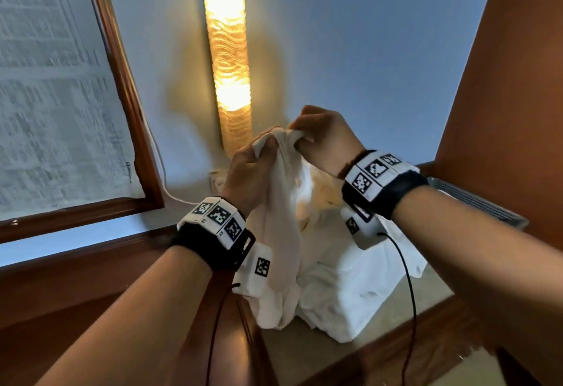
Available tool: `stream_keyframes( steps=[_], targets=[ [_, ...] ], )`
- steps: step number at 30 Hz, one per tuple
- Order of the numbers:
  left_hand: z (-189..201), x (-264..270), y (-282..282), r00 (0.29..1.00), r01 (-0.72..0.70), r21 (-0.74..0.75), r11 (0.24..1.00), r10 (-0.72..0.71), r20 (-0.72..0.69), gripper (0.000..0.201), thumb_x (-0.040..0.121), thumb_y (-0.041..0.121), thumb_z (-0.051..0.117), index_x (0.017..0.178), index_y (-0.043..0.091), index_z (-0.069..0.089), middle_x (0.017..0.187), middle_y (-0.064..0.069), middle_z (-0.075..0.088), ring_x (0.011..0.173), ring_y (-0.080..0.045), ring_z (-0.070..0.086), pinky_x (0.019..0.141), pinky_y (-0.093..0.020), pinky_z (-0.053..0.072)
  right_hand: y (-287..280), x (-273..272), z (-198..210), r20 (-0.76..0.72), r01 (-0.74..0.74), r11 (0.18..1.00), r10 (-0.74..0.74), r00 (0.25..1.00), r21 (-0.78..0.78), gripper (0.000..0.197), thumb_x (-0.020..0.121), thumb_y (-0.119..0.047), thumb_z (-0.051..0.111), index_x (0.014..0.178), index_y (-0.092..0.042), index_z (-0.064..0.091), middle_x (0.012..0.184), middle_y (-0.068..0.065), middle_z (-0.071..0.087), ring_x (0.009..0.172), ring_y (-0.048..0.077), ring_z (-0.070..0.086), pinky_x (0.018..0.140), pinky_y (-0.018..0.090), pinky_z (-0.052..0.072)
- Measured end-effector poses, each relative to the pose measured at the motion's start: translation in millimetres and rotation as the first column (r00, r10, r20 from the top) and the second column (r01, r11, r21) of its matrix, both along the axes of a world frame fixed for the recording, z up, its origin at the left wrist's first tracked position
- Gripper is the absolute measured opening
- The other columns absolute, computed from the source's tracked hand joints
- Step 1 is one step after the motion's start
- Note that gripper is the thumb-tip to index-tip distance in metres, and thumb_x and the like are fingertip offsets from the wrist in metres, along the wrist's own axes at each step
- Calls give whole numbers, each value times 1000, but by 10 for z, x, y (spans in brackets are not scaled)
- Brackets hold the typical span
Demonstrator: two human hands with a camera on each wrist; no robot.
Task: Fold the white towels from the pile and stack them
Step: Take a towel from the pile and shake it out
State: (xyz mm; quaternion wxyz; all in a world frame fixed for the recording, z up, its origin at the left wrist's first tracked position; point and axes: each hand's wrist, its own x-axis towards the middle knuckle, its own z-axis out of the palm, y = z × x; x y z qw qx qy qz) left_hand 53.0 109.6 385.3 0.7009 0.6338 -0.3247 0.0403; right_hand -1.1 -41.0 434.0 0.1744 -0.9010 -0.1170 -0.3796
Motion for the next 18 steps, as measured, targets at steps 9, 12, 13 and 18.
stream_keyframes(
  steps=[9, 12, 13, 18],
  targets=[
    [280, -92, -218, 987, -141, 90, 986, 133, 88, 24, 95, 40, 59, 78, 30, 72, 82, -3, 69, 79, -20, 64, 79, -42, 54, -511, -304, -423, -382, 29, 984, 41, 923, 176, 23, 88, -31, 70, 68, -28, 60, 57, -15, 56, 56, -1, 49, 59, 23, 40],
    [299, -170, -181, 987, -146, 65, 987, 141, 71, 31, 91, 45, 56, 72, 22, 65, 77, -5, 62, 73, -18, 58, 73, -39, 50, -960, -226, -844, -438, 105, 978, -17, 899, 178, 21, 92, -30, 67, 73, -21, 68, 74, -7, 70, 70, 14, 63, 66, 30, 48],
    [268, -199, -151, 984, -157, 83, 984, 150, 92, 33, 97, 41, 54, 74, 19, 64, 75, -3, 61, 71, -15, 56, 71, -33, 46, -1157, -192, -1006, -483, 156, 976, -66, 873, 149, 27, 93, -30, 66, 68, -19, 65, 68, -2, 66, 67, 21, 60, 64, 33, 46],
    [-59, -358, -68, 973, -230, 174, 958, 232, 6, 32, 106, 35, 45, 93, 15, 66, 93, -7, 69, 90, -18, 65, 81, -31, 48, -1484, -154, -1413, -561, 234, 954, -91, 823, 189, 28, 96, -19, 57, 71, -9, 67, 68, 4, 65, 71, 24, 57, 71, 40, 50]
  ],
)
